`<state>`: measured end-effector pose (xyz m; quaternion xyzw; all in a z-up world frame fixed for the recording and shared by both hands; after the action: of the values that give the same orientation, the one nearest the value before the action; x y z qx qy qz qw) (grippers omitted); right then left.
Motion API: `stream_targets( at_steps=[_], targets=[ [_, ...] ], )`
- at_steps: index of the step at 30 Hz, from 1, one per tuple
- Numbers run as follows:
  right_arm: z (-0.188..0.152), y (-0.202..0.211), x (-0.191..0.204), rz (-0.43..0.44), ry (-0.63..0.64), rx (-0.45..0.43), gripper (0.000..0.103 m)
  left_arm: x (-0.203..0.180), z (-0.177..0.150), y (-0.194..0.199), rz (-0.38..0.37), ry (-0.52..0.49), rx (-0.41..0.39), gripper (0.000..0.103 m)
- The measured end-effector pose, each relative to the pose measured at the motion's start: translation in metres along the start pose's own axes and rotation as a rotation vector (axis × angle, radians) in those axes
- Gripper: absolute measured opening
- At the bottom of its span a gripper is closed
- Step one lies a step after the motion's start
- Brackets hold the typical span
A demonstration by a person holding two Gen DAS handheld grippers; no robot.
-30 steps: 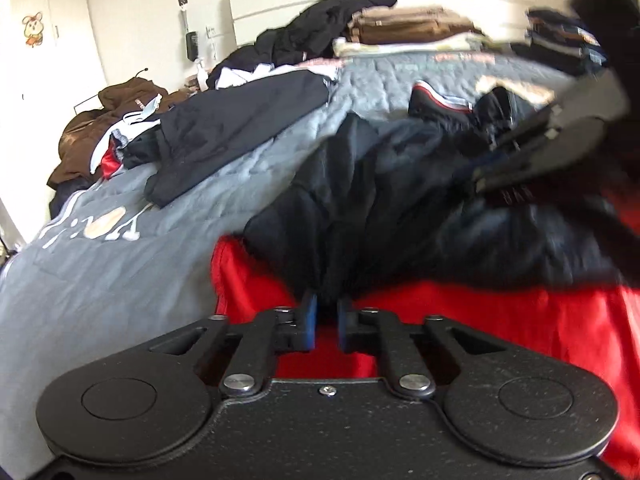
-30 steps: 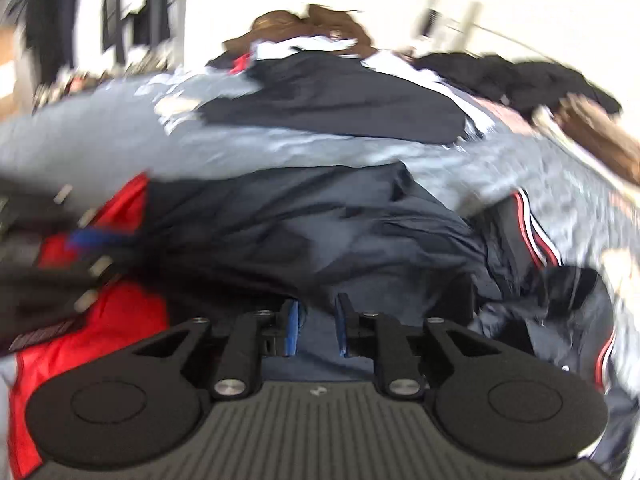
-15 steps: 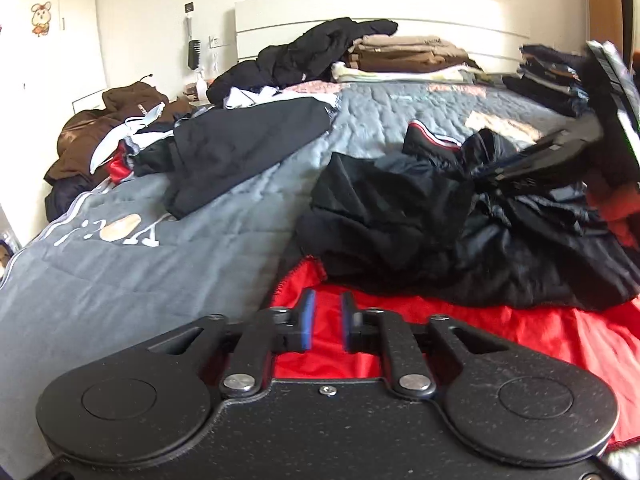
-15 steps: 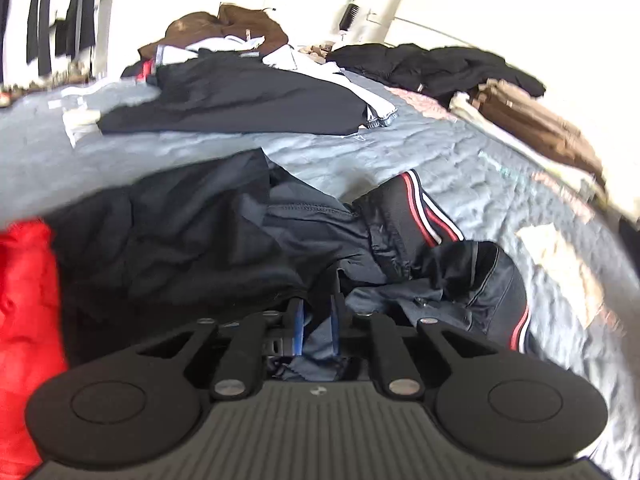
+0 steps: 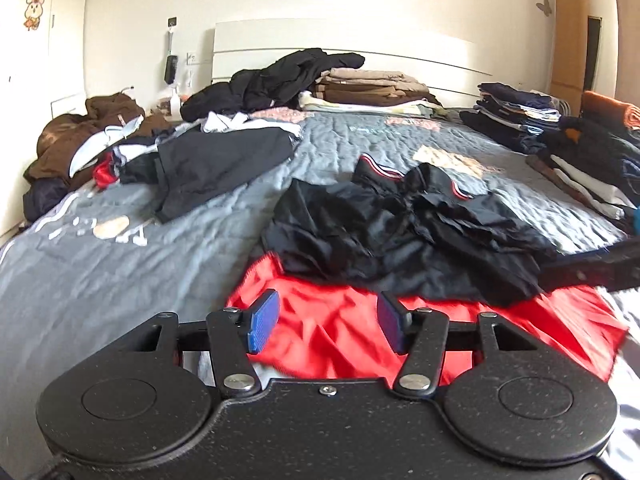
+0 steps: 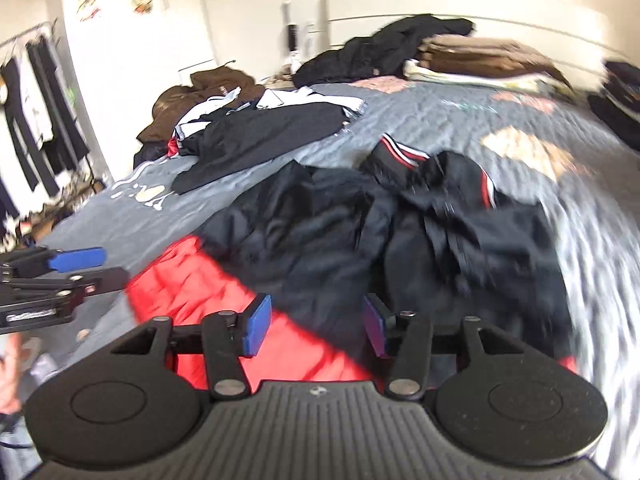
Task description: Fold clothes
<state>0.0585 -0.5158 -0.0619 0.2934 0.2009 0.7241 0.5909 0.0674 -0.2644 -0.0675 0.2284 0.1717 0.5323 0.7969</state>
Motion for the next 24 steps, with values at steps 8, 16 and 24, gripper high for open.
stream_targets(
  at_steps=[8, 16, 24],
  targets=[
    [-0.054, 0.058, 0.014, -0.105, -0.048, -0.013, 0.06, -0.009, -0.018, 0.031, 0.0, -0.002, -0.023, 0.063],
    [-0.074, 0.074, 0.008, -0.161, -0.002, -0.057, 0.064, -0.012, -0.031, 0.04, 0.029, -0.013, -0.033, 0.064],
    [-0.081, 0.07, 0.009, -0.123, -0.034, -0.035, 0.068, -0.03, -0.033, 0.018, 0.032, -0.059, -0.024, 0.064]
  ],
)
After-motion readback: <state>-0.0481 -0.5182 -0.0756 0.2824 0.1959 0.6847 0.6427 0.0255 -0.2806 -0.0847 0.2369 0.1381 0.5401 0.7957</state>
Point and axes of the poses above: each gripper's, at about its wrist camera, not at the fingertips, and y roughly against the way its jaws point, x to its left, z to its top, the point moved 5 cm from there along -y, roughly the way its jaws point, and after that the axes turned 2 degrees about x, right-handed, at the moved point
